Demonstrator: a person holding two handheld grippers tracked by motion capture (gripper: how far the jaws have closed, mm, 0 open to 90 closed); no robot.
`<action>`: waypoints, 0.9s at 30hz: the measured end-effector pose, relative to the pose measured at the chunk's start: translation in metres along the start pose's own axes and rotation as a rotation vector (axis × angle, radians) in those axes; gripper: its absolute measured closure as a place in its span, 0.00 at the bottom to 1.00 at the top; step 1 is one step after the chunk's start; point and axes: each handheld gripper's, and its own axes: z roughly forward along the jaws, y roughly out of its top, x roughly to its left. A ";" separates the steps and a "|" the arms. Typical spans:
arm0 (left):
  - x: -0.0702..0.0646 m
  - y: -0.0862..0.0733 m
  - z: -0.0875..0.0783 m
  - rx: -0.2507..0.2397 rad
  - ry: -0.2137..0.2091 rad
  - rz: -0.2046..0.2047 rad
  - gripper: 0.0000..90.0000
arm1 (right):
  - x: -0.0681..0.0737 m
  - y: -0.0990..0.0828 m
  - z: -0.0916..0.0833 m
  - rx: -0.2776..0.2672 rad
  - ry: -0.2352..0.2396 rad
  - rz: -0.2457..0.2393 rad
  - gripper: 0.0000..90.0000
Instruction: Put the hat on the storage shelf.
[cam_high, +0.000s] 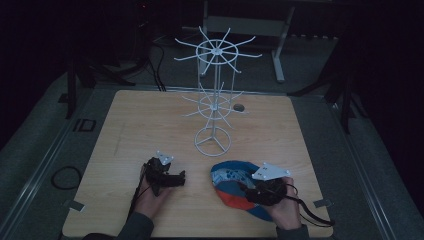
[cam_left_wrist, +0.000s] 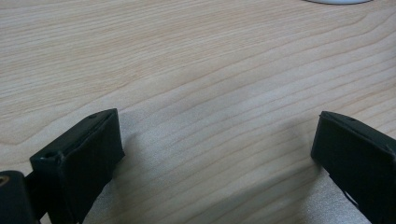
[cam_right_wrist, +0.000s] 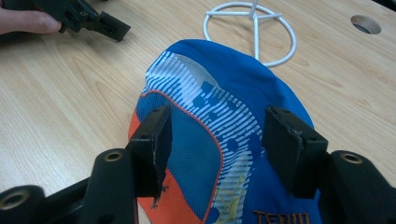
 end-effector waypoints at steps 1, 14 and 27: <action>0.000 0.000 0.000 0.000 0.000 0.000 0.03 | 0.000 0.000 0.000 0.002 -0.002 0.002 0.47; 0.000 0.000 0.000 0.000 -0.001 0.000 0.03 | -0.002 0.005 0.001 0.115 0.024 -0.063 0.46; 0.000 0.000 0.000 0.000 -0.002 0.002 0.03 | -0.020 0.024 -0.004 0.112 0.052 -0.108 0.46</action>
